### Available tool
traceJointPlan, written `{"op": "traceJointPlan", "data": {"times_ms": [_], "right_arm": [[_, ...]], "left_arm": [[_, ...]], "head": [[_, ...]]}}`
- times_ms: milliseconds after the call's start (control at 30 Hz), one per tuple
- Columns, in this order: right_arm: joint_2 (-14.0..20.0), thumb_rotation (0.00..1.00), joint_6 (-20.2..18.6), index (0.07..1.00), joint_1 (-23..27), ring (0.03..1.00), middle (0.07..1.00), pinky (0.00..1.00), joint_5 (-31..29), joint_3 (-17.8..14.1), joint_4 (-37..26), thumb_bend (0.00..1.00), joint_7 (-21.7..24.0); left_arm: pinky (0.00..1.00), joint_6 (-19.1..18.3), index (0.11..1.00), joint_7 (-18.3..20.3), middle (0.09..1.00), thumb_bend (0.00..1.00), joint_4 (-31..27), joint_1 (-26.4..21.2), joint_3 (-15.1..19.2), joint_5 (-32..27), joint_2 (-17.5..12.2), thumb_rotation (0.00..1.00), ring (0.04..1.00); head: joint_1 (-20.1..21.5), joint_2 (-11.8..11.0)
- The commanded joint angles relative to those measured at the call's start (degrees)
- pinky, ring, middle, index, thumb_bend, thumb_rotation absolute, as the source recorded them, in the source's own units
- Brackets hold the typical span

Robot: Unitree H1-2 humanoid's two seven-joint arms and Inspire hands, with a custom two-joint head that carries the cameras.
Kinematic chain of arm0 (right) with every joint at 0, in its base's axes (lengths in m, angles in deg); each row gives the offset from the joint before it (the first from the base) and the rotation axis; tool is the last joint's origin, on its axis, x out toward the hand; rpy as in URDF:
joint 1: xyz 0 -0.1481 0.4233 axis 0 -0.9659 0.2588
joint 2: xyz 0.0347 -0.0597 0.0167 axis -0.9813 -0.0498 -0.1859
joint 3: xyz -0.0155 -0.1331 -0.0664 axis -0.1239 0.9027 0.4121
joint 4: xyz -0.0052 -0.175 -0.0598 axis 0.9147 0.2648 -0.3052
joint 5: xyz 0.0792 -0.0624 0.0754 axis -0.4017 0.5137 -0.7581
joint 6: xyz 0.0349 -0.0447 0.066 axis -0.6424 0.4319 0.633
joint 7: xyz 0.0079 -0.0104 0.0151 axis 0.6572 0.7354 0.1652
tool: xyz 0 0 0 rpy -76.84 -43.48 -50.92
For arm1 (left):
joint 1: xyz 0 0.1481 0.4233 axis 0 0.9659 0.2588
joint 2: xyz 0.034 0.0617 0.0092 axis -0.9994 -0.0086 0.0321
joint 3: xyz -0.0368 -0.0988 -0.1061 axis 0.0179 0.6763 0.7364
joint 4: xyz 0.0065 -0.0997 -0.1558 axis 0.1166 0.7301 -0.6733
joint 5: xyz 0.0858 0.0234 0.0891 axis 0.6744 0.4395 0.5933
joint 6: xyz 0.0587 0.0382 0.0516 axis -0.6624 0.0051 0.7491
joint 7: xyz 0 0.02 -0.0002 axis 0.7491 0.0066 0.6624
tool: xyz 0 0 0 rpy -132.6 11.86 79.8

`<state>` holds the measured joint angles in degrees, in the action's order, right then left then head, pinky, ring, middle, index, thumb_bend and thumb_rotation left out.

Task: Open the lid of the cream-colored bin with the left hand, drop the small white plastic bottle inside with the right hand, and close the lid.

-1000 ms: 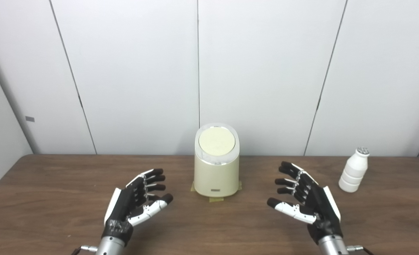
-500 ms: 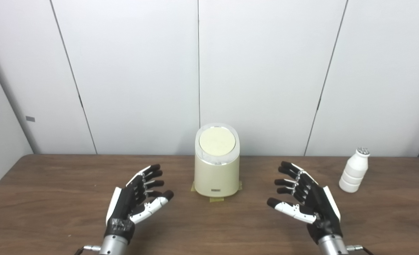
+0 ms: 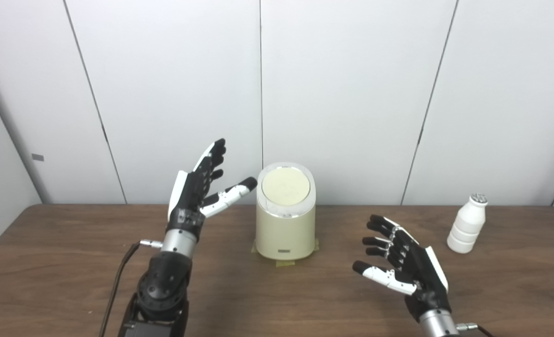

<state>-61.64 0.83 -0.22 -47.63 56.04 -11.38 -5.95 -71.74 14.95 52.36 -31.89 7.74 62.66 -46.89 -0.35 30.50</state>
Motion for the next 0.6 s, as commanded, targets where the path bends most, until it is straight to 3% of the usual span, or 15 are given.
{"op": "traceJointPlan", "data": {"times_ms": [0,200,333,467,567], "right_arm": [[0.31,0.18,2.26,0.782,2.10,0.701,0.800,0.64,-0.24,-0.03,-1.62,0.82,0.11],[0.16,0.15,3.48,0.777,2.10,0.680,0.792,0.61,-0.06,-0.02,-1.15,0.82,-0.13],[0.09,0.18,3.59,0.780,2.19,0.690,0.791,0.64,0.05,-0.10,-0.87,0.83,-0.33],[-0.29,0.16,3.20,0.777,2.27,0.674,0.788,0.60,-0.11,-0.18,-1.46,0.83,-0.60],[-0.25,0.16,3.52,0.778,2.30,0.670,0.793,0.59,-0.28,-0.19,-1.20,0.83,-0.58]], "left_arm": [[0.94,0.66,0.982,-1.55,0.982,0.84,1.27,-5.09,-0.48,1.69,0.23,0.32,0.992],[0.92,1.32,1.000,-3.52,1.000,0.90,7.54,-10.47,-2.45,5.67,-0.09,0.31,1.000],[1.00,1.18,1.000,-5.75,1.000,0.94,11.14,-13.34,-4.18,9.83,-0.25,0.33,1.000],[0.90,0.98,1.000,-5.90,1.000,0.93,13.41,-14.99,-4.70,10.56,0.27,0.28,1.000],[0.92,0.81,1.000,-5.88,1.000,0.91,13.86,-15.17,-5.09,11.03,0.38,0.24,1.000]], "head": [[0.07,0.04],[0.73,0.08],[1.09,0.15],[1.26,0.20],[1.37,0.18]]}}
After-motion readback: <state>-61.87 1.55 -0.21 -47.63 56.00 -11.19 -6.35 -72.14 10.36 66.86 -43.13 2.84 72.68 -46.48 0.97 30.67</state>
